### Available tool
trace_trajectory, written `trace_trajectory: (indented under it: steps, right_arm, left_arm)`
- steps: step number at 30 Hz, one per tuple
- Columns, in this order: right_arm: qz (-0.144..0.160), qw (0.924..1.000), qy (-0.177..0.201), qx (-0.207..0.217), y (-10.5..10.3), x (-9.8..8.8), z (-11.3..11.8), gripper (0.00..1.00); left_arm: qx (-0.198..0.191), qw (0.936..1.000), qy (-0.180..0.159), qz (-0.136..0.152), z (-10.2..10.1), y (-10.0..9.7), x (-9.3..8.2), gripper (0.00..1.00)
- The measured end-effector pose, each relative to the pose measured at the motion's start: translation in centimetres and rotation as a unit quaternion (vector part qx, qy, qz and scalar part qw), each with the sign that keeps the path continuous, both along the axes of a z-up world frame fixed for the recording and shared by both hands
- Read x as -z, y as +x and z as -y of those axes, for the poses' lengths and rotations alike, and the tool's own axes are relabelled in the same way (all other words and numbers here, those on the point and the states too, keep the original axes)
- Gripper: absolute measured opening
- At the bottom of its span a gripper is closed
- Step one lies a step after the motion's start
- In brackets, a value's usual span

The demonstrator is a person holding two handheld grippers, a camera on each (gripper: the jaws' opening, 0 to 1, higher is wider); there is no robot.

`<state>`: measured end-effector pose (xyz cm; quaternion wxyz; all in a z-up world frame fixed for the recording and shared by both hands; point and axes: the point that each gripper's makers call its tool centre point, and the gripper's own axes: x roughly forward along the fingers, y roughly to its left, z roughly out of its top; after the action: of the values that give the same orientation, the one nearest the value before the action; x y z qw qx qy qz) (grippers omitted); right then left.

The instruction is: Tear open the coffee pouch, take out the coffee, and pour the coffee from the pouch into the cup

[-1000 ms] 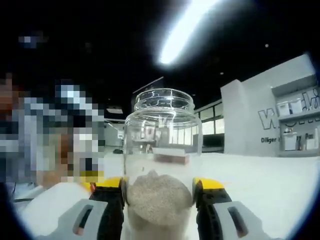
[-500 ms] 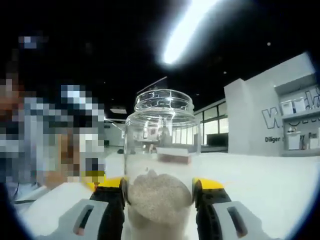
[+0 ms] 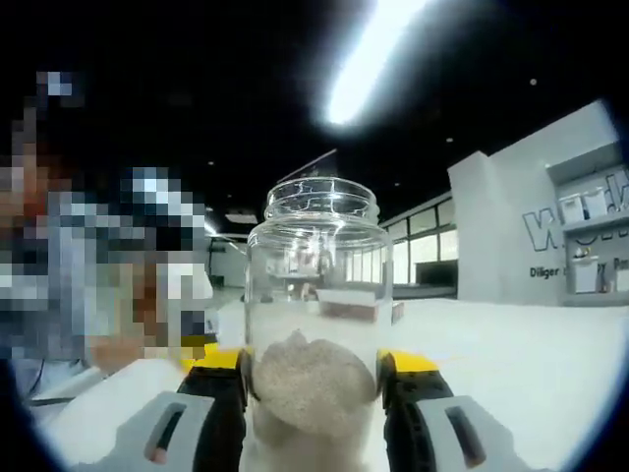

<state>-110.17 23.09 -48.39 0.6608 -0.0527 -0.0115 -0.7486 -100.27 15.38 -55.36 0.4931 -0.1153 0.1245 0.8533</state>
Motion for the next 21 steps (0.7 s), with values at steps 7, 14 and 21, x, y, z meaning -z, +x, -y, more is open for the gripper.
trace_trajectory:
  steps: [7, 14, 21]
  right_arm:
    - [0.000, 0.9999, 0.002, -0.012, 0.6, 0.0, 0.3, 0.55]
    - [0.002, 0.9997, 0.004, -0.024, 1.5, 0.1, 0.6, 0.54]
    - [0.003, 0.9996, 0.005, -0.027, 1.4, 0.1, 0.7, 0.54]
  left_arm:
    - [0.012, 0.9999, 0.002, 0.003, -0.3, 0.4, 0.0, 0.10]
    - [0.022, 0.9997, 0.003, 0.007, -0.5, 0.7, 0.1, 0.10]
    - [0.029, 0.9995, 0.003, 0.009, -0.5, 1.0, 0.0, 0.09]
